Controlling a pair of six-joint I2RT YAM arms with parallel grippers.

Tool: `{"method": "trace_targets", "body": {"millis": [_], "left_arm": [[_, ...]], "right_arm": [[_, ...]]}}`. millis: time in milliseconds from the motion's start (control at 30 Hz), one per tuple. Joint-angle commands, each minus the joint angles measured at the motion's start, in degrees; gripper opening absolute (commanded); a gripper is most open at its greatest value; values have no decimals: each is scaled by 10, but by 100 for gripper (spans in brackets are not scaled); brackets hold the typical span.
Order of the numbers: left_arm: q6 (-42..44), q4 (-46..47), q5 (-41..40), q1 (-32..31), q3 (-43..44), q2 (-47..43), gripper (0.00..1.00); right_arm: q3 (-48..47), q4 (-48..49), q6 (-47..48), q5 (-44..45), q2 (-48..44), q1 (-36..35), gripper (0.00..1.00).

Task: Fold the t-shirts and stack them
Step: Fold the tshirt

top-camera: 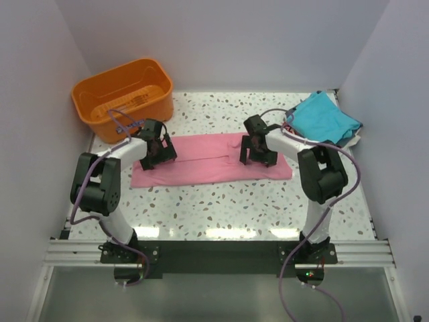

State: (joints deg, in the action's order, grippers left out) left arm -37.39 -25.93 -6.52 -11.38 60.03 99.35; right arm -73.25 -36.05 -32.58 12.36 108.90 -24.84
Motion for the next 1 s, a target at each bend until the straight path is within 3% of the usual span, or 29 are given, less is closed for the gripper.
{"method": "trace_targets", "body": {"millis": [0, 267, 467, 567, 800, 967], "left_arm": [[0, 12, -9, 3, -46, 9, 100], [-67, -16, -8, -24, -177, -79, 100], [-197, 53, 108, -101, -351, -180, 100], [-270, 99, 153, -164, -394, -195, 100], [-420, 143, 167, -356, -396, -187, 100], [-482, 152, 167, -455, -329, -126, 100]], "right_arm": [[-51, -10, 29, 46, 56, 3, 99], [-287, -38, 131, 15, 230, 5, 99], [-463, -76, 149, -43, 350, 4, 99], [-471, -34, 146, -101, 359, 2, 99], [-503, 58, 122, -142, 391, 2, 99], [-590, 86, 74, -145, 450, 2, 99]]}}
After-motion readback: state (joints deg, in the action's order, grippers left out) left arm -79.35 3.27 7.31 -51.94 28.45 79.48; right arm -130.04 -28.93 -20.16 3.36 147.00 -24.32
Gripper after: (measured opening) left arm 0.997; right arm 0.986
